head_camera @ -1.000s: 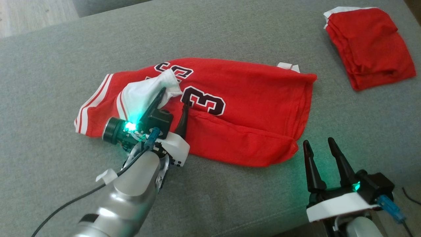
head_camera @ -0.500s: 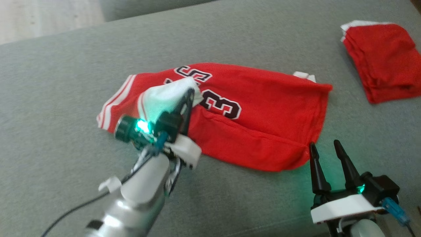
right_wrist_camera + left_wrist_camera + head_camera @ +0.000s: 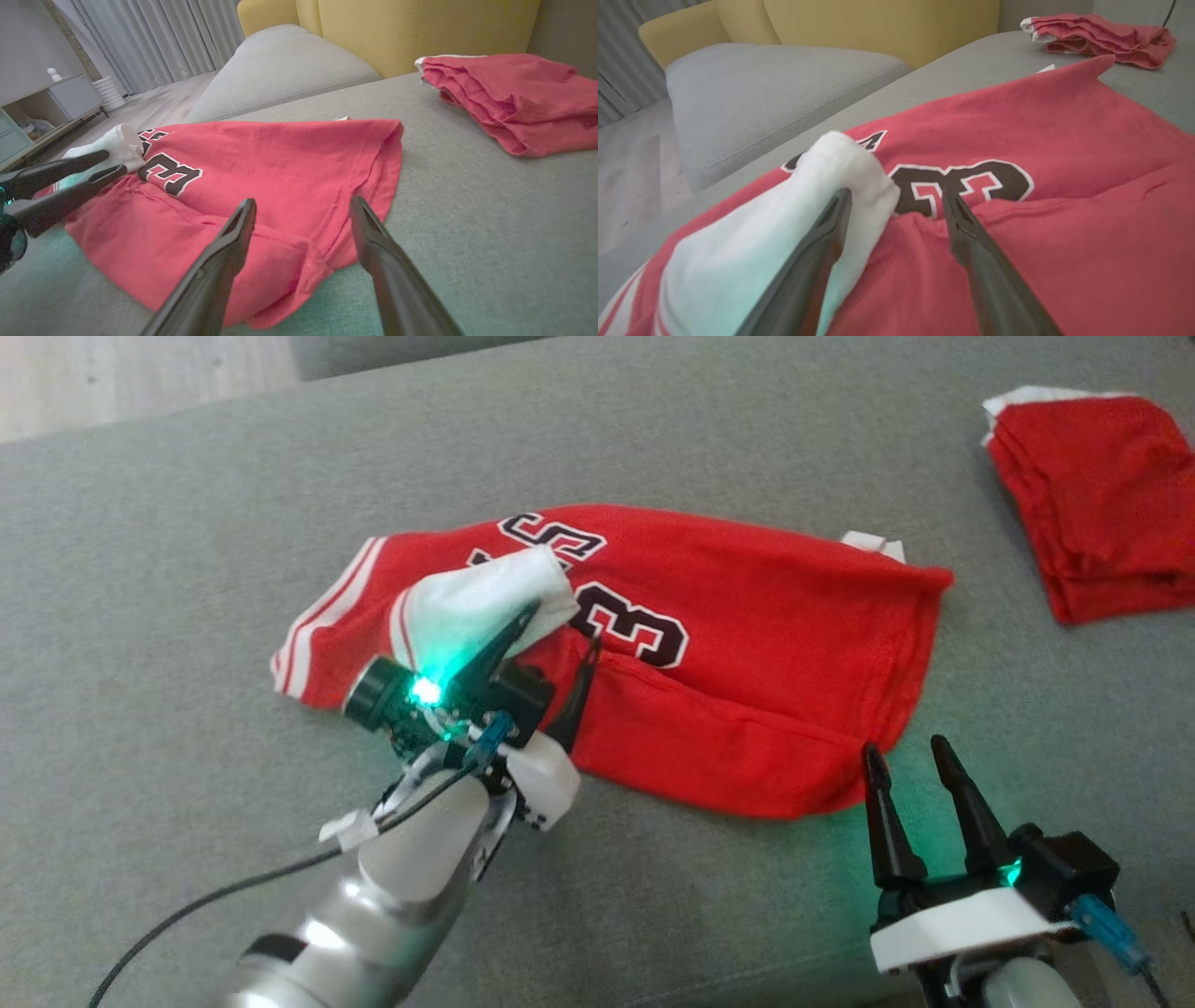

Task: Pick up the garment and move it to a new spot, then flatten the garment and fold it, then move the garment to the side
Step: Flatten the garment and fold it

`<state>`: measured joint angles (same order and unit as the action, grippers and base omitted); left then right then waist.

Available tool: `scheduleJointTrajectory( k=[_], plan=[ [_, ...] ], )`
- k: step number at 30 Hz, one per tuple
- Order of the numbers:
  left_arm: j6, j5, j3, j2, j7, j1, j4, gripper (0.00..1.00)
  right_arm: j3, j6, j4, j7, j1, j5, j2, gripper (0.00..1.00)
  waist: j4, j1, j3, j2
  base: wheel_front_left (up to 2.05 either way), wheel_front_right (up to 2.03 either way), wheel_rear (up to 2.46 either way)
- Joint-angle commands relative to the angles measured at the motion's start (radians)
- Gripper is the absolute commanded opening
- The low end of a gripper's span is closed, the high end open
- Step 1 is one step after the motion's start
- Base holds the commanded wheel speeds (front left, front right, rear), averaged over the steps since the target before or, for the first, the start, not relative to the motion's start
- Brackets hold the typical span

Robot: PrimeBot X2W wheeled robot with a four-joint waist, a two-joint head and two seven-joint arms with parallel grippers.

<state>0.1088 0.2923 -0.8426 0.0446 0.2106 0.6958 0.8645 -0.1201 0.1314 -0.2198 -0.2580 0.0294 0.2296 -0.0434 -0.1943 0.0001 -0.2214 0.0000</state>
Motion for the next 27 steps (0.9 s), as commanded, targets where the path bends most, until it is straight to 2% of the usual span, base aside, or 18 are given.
scheduleJointTrajectory(
  k=[1,11,12,13,14,15,17,22,27],
  plan=[
    [0.012,0.004,0.017,0.006,-0.001,0.047,-0.023,1.00,-0.023,-0.001,0.023,-0.004,-0.031,0.006,-0.007,1.00,-0.015,-0.0001,-0.012,0.0000,0.00,0.00,0.00],
    [0.101,0.039,-0.021,0.006,-0.060,0.120,0.070,1.00,-0.035,-0.001,0.023,-0.004,-0.041,0.019,-0.007,1.00,-0.057,-0.0001,-0.041,0.0000,0.00,0.00,0.00],
    [0.103,0.044,-0.023,0.006,-0.058,0.124,0.074,0.94,-0.034,-0.001,0.024,-0.004,-0.042,0.019,-0.007,1.00,-0.058,-0.0001,-0.042,0.0000,0.00,0.00,0.00],
    [0.108,0.049,-0.025,0.006,-0.054,0.128,0.078,0.68,-0.033,-0.001,0.024,-0.004,-0.042,0.019,-0.007,1.00,-0.057,-0.0001,-0.043,0.0000,0.00,0.00,0.00],
    [0.113,0.054,-0.027,0.006,-0.050,0.131,0.081,0.47,-0.032,-0.001,0.024,-0.004,-0.041,0.018,-0.007,1.00,-0.056,-0.0001,-0.044,0.0000,0.00,0.00,0.00],
    [0.118,0.059,-0.029,0.006,-0.047,0.135,0.084,0.34,-0.030,-0.001,0.024,-0.004,-0.041,0.017,-0.007,1.00,-0.054,-0.0001,-0.045,0.0000,0.00,0.00,0.00],
    [0.124,0.075,-0.031,0.006,-0.046,0.138,0.087,0.00,-0.029,-0.001,0.022,-0.004,-0.042,0.015,-0.007,1.00,-0.050,-0.0001,-0.046,0.0000,0.00,0.00,0.00],
    [0.116,0.113,-0.048,0.006,-0.027,0.142,0.071,0.00,-0.027,-0.001,0.022,-0.004,-0.042,0.011,-0.007,1.00,-0.032,-0.0001,-0.039,0.0000,0.00,0.00,0.00],
    [0.100,0.156,-0.075,0.006,0.015,0.118,-0.016,0.00,-0.014,-0.001,0.019,-0.004,-0.023,0.005,-0.007,1.00,0.005,-0.0001,0.000,0.0000,0.00,0.00,0.00]
  ],
)
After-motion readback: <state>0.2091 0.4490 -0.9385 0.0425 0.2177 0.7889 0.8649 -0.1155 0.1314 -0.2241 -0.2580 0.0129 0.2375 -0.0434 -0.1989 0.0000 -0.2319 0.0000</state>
